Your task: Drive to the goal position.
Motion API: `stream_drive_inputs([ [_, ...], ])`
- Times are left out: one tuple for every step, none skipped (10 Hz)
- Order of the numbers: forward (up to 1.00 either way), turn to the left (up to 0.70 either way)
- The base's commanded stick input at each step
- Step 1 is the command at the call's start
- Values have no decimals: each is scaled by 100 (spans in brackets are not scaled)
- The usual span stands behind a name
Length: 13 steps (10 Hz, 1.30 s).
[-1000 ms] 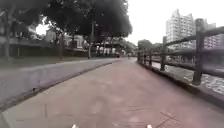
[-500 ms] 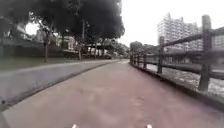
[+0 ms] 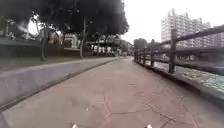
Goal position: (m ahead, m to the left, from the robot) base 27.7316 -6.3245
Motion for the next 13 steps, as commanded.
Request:
stream_drive_inputs([
  [100,-12],
  [100,-37],
  [100,-40],
  [100,-40],
  [100,-40],
  [100,-34],
  [100,-13],
  [100,0],
  [100,0],
  [100,0],
  [100,0],
  [100,0],
  [100,0],
])
